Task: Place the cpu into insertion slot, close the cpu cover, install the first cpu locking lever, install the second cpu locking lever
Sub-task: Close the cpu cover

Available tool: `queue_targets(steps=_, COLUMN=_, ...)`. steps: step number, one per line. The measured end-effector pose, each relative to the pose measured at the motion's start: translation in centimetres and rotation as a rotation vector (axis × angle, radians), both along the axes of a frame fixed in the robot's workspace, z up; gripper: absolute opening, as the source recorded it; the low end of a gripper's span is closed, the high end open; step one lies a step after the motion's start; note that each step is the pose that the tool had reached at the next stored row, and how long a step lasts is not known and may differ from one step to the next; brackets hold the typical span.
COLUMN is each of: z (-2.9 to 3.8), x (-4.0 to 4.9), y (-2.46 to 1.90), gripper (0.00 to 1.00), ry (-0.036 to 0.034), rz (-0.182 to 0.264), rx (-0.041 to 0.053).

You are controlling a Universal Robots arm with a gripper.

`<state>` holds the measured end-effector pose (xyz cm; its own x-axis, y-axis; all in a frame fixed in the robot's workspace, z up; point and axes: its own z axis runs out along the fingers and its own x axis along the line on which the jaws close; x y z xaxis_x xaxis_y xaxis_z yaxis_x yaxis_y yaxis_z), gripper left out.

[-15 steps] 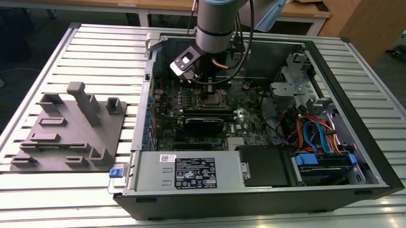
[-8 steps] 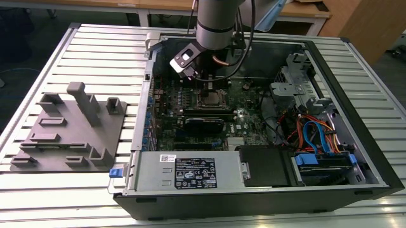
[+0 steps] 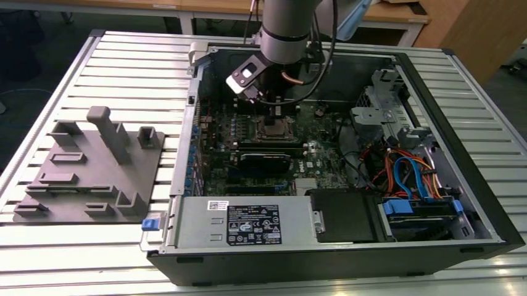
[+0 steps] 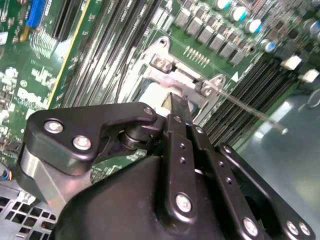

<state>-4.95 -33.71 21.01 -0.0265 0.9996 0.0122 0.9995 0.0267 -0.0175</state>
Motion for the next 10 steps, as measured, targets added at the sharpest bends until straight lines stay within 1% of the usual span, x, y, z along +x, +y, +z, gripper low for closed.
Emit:
queue_targets(steps=3, z=-0.01, x=0.46, y=-0.01, gripper=0.1, ry=0.0001, rz=0.0, rx=0.0)
queue_targets(steps=10, z=-0.01, x=0.59, y=0.0, gripper=0.1, ry=0.0001, rz=0.0, rx=0.0)
